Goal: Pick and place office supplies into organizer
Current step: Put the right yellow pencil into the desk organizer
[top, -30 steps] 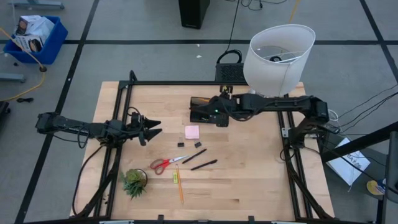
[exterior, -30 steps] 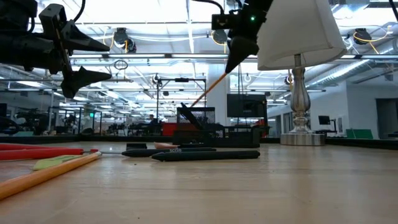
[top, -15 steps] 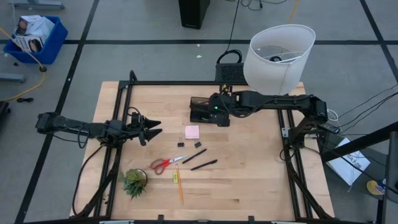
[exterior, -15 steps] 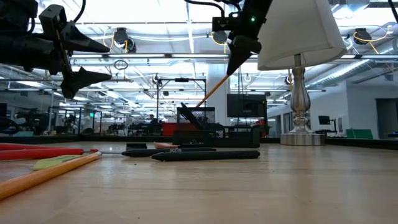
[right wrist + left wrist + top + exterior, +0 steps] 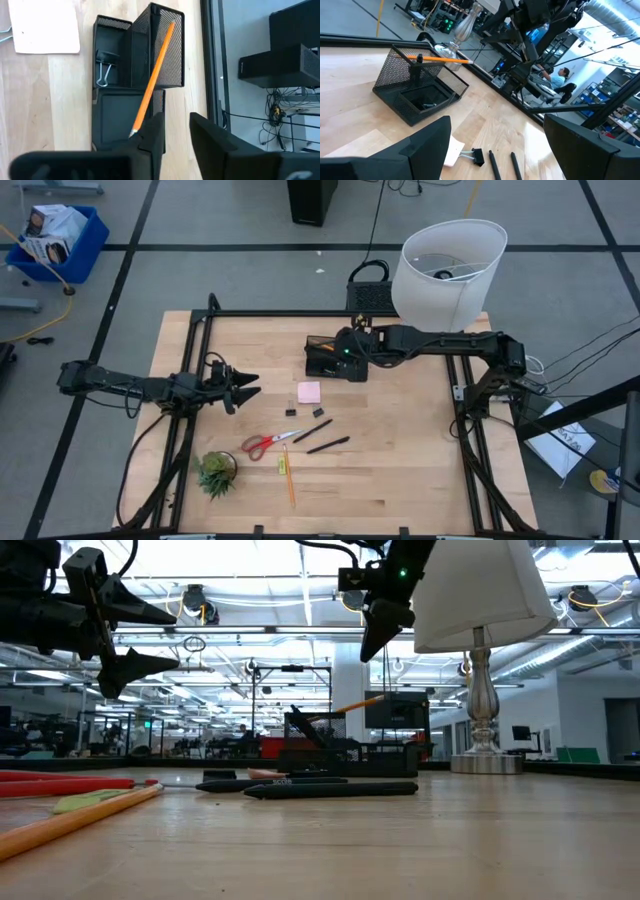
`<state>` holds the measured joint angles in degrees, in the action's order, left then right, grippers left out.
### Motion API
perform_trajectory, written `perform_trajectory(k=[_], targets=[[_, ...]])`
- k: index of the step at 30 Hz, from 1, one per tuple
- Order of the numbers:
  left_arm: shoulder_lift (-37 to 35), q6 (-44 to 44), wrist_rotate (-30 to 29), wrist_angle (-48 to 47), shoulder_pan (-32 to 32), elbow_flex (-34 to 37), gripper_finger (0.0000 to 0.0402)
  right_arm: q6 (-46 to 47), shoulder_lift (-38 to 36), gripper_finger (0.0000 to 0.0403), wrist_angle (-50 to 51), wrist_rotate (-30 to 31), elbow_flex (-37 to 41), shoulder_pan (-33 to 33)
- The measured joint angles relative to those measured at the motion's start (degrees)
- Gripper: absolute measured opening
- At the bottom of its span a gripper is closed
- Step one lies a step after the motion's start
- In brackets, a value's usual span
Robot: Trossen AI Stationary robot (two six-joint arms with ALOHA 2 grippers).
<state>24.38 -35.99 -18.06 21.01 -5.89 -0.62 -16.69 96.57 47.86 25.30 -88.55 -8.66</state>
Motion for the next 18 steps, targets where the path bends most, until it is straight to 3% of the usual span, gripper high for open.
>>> perform_trajectory(k=[8, 13, 18], targets=[[-0.02, 0.09, 0.0, -1.02, 0.01, 0.0, 0.0324, 1.27, 0.0, 0.0133, 0.88, -0.5, 0.02, 1.76], [-0.02, -0.53, 0.03, -1.59, 0.01, 0.0, 0.0324, 9.0, -0.05, 0.0122, 6.69, 0.18, 0.73, 2.64], [-0.02, -0.57, 1.22, -1.59, 0.0, 0.0, 0.0324, 14.25, -0.39, 0.009, 7.22, 1.4, 6.59, 1.85]])
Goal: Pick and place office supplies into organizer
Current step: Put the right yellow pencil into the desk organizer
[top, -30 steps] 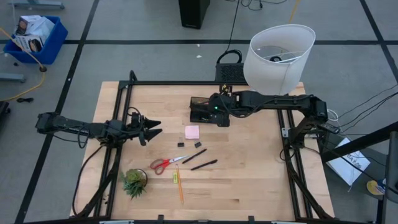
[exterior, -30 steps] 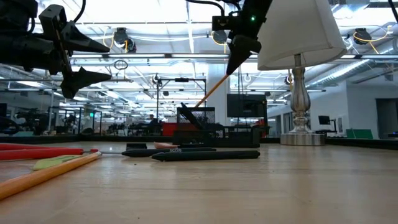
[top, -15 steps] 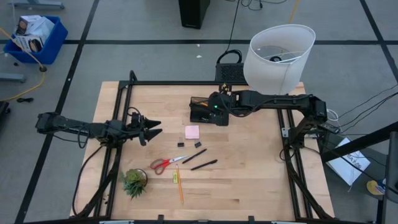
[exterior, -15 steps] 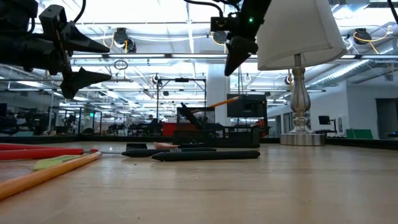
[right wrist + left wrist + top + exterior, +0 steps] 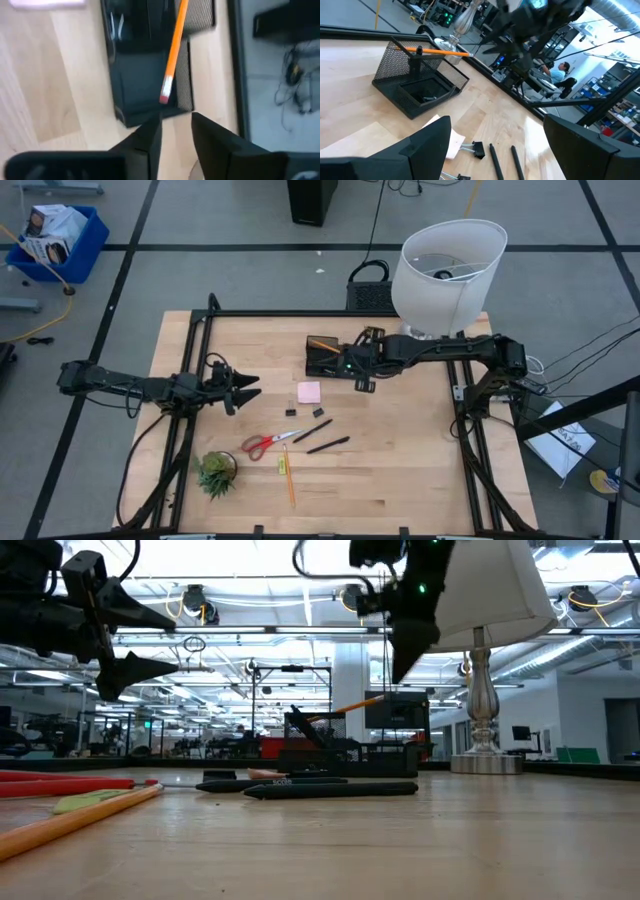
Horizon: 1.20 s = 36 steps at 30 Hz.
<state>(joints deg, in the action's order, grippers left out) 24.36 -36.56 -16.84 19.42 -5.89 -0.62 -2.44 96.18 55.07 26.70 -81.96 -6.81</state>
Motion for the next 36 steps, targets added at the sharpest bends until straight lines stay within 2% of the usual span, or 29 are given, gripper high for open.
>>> perform_trajectory(k=[3, 5, 7, 11, 16, 21, 23, 28, 36], targets=[[0.0, -0.25, 0.35, 0.04, 0.02, 0.0, 0.0324, 0.97, -0.17, 0.0053, -2.35, -1.23, 5.18, -0.84], [0.02, -0.63, 0.35, 0.03, 0.02, 0.0, 0.0324, 0.45, 0.06, 0.0019, -4.72, 0.09, 8.77, -1.09], [0.02, -0.5, 0.33, 0.08, 0.0, 0.0, 0.0324, -0.52, -0.12, 0.0007, -9.97, 0.74, 12.21, -1.13], [0.01, 0.07, 0.31, 0.12, 0.02, 0.0, 0.0324, -3.45, -0.77, 0.0001, -22.93, -2.7, 17.95, -2.32], [0.02, 0.42, 0.31, 0.09, 0.01, 0.0, 0.0324, -4.28, -1.99, 0.0001, -29.37, 1.55, 20.62, -2.93], [0.02, 1.55, 0.28, -0.05, 0.01, 0.0, 0.0324, -5.34, -5.64, 0.0, -37.91, 2.12, 22.77, -2.48], [0.02, 1.55, 0.29, -0.06, 0.02, 0.0, 0.0324, -5.44, -7.78, 0.0, -41.86, 4.7, 23.16, -1.93], [0.02, 1.56, 0.31, -0.07, -0.04, 0.0, 0.0324, -6.63, -12.95, 0.0, -51.23, 4.62, 24.3, -0.51], [0.02, 1.29, 0.4, -0.42, -0.04, 0.0, 0.0324, -7.69, -17.67, 0.0, -57.09, 3.3, 26.95, 0.3]])
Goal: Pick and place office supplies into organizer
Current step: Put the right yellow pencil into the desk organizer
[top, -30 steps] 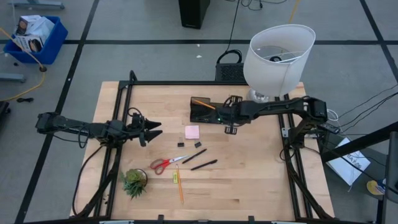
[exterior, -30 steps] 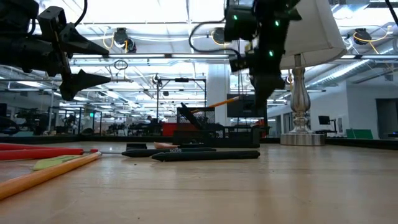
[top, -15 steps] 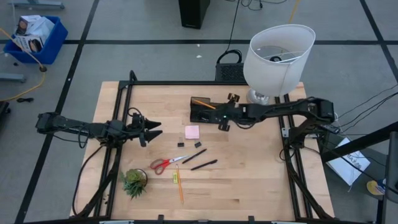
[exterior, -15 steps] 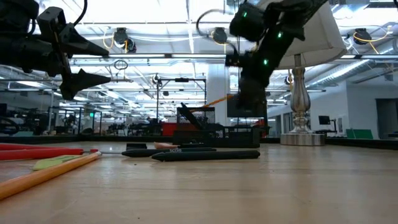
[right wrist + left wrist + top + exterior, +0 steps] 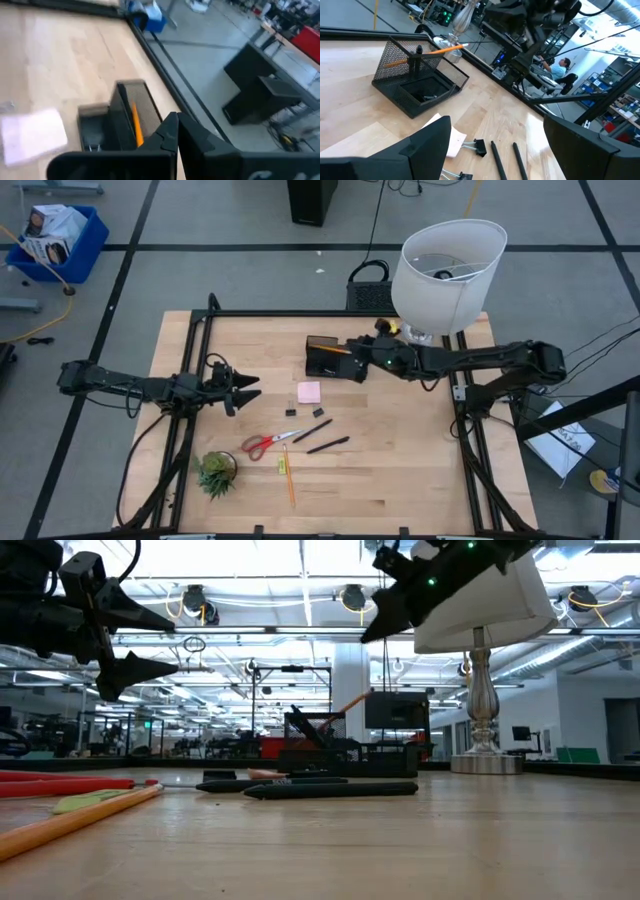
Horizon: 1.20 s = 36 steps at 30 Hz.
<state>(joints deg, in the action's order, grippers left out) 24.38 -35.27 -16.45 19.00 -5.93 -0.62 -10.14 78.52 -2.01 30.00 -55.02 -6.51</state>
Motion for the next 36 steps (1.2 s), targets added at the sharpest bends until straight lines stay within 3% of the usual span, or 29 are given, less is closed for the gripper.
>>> perform_trajectory(k=[16, 20, 22, 27, 31, 33, 36], targets=[[0.0, 0.15, -0.05, 0.62, 0.0, 0.0, 0.0324, 12.05, 1.97, 0.0, 0.53, 1.45, 9.25, -2.31], [0.0, 0.22, -0.13, 0.63, 0.0, 0.02, 0.0324, 13.07, 4.0, 0.0, -1.44, -3.38, 9.32, -3.88], [-0.01, 0.22, -0.13, 0.81, 0.0, 0.0, 0.0324, 13.01, 5.82, 0.0, -3.01, -5.91, 9.32, -4.46], [0.0, 0.24, -0.13, 0.72, 0.0, 0.0, 0.0324, 9.5, 7.71, 0.0, -10.55, -4.87, 9.35, -4.74], [0.0, 0.5, -0.13, 0.5, 0.0, 0.0, 0.0324, 7.03, 7.01, 0.0, -23.02, -10.39, 9.35, -3.54], [0.0, 0.52, -0.12, 0.28, 0.0, 0.0, 0.0324, 6.11, 6.79, 0.0, -25.53, -8.85, 9.09, -2.55], [-0.02, 0.5, -0.11, 0.14, 0.0, 0.0, 0.0324, 4.67, 6.32, 0.0, -20.87, -5.34, 9.35, -2.07]])
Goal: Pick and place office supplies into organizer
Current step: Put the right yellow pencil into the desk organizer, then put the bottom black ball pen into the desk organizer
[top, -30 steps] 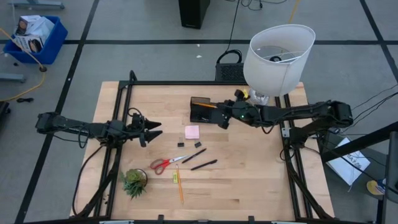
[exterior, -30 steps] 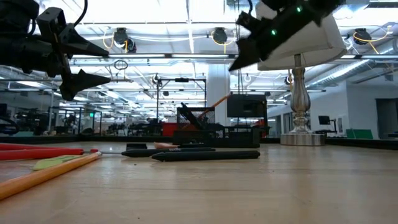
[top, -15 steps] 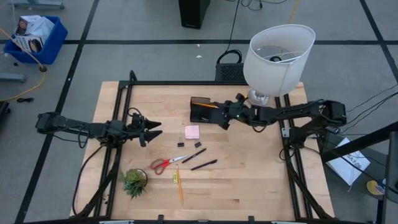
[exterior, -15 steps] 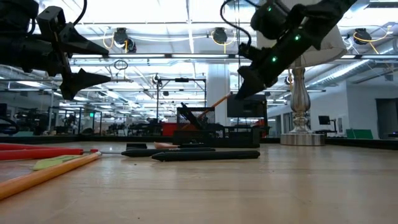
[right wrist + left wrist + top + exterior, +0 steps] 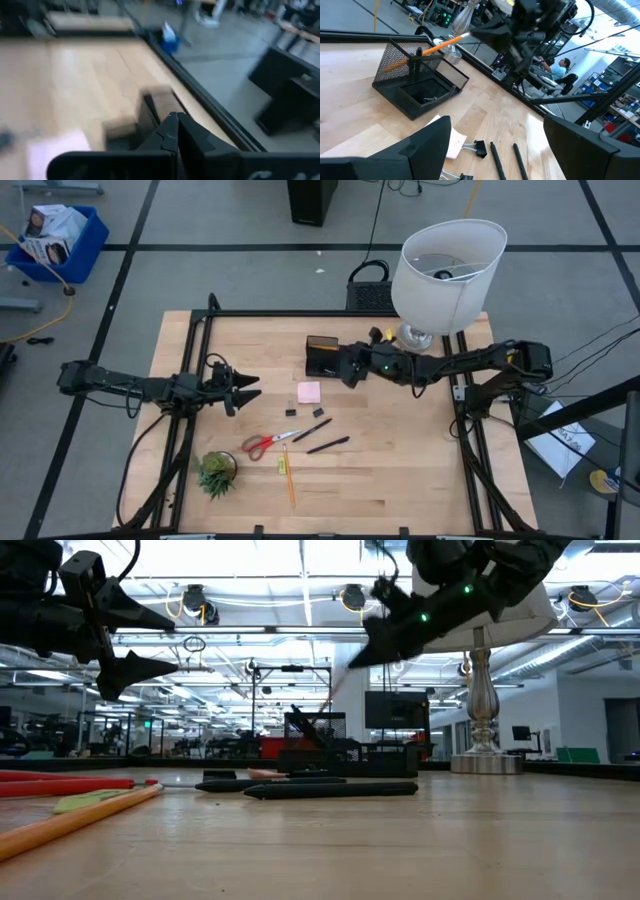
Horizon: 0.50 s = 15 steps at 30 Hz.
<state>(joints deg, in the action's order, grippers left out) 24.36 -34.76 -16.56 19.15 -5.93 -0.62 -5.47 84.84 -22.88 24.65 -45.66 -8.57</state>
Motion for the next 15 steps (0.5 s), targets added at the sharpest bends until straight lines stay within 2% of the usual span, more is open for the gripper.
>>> perform_trajectory(k=[6, 15], targets=[[0.02, 0.04, 0.0, -0.19, 0.0, 0.0, 0.0324, 0.45, -0.09, 0.0, 2.15, -0.64, -0.03, 0.69], [0.02, 0.16, -0.02, -0.12, 0.0, 0.0, 0.0324, 9.4, 0.09, 0.0, 12.19, -3.62, -0.1, 0.96]])
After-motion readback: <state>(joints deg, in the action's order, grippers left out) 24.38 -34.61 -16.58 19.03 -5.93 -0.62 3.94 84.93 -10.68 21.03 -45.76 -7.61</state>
